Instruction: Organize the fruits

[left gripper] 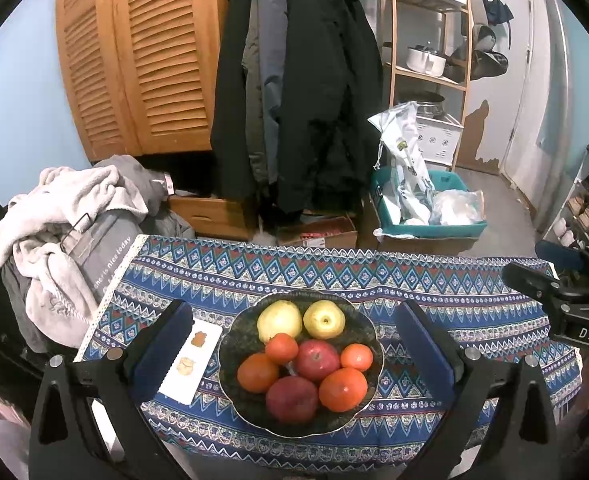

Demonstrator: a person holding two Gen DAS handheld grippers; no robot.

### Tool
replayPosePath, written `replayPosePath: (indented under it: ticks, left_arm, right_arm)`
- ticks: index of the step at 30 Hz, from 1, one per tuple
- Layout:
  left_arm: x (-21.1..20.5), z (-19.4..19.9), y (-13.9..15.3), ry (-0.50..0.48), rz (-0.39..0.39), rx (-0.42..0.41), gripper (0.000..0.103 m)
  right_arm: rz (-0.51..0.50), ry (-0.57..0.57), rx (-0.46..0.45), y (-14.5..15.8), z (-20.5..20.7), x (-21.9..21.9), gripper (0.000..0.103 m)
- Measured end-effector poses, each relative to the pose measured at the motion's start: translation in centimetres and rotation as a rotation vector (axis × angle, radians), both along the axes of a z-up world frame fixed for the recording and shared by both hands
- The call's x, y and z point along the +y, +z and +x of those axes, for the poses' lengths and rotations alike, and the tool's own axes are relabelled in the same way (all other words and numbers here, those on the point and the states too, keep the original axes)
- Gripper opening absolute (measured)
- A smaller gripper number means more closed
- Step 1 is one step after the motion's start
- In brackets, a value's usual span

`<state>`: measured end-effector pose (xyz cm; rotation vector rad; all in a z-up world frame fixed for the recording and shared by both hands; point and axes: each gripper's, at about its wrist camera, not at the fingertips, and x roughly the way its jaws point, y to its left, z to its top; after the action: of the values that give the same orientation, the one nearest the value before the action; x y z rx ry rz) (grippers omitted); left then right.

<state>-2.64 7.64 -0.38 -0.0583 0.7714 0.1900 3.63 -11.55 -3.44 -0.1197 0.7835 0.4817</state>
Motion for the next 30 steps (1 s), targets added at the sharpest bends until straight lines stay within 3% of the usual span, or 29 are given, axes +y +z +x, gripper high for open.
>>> replayPosePath:
  ticks: [30]
  left_arm:
    - [0.1, 0.0, -0.4, -0.020, -0.019, 0.005, 0.103]
  right_arm:
    - [-0.007, -0.002, 0.000, 0.0, 0.7, -1.2, 0.082]
